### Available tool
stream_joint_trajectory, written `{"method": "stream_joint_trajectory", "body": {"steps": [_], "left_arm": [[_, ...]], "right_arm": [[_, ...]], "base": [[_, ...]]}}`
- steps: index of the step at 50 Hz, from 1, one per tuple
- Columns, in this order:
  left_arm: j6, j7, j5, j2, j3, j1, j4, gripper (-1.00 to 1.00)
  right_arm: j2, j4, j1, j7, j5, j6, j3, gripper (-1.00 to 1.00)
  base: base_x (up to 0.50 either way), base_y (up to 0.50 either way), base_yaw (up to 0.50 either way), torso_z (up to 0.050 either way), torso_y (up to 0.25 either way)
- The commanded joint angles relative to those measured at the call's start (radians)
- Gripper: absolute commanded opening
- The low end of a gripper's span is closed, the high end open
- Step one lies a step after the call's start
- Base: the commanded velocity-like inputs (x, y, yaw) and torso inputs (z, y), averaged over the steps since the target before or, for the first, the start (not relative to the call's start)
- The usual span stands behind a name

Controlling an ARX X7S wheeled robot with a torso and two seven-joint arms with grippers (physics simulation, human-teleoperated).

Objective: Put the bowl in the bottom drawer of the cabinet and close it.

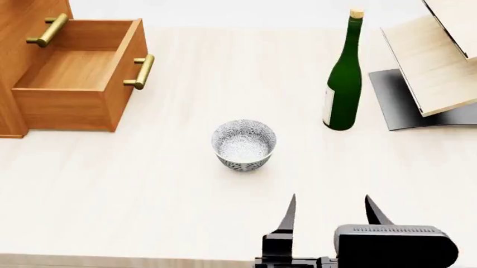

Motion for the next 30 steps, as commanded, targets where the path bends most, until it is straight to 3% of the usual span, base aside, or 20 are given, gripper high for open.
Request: {"method": "stream_joint_trajectory", "body": {"steps": [1, 7, 18, 30], "left_arm": [[0.118, -0.023, -0.003, -0.012, 0.007, 0.099, -0.025, 1.0], [0.142, -0.021, -0.022, -0.021, 0.008, 0.099, -0.052, 1.0], [0.181, -0.015, -0.034, -0.036, 0.022, 0.09, -0.087, 1.0], [0.187, -0.031, -0.025, -0.046, 0.032, 0.092, -0.087, 1.0]], "right_arm": [[0.008, -0.36, 0.296, -0.001, 0.142, 0.541, 0.12, 1.0], [-0.003, -0.397, 0.452, -0.008, 0.188, 0.696, 0.174, 1.0], [0.041, -0.377, 0.488, 0.024, 0.173, 0.625, 0.117, 1.0], [0.027, -0.37, 0.472, 0.037, 0.185, 0.602, 0.143, 1.0]], "base": [[0.0, 0.0, 0.0, 0.0, 0.0], [0.0, 0.0, 0.0, 0.0, 0.0], [0.0, 0.0, 0.0, 0.0, 0.0], [0.0, 0.48, 0.0, 0.0, 0.0]]}}
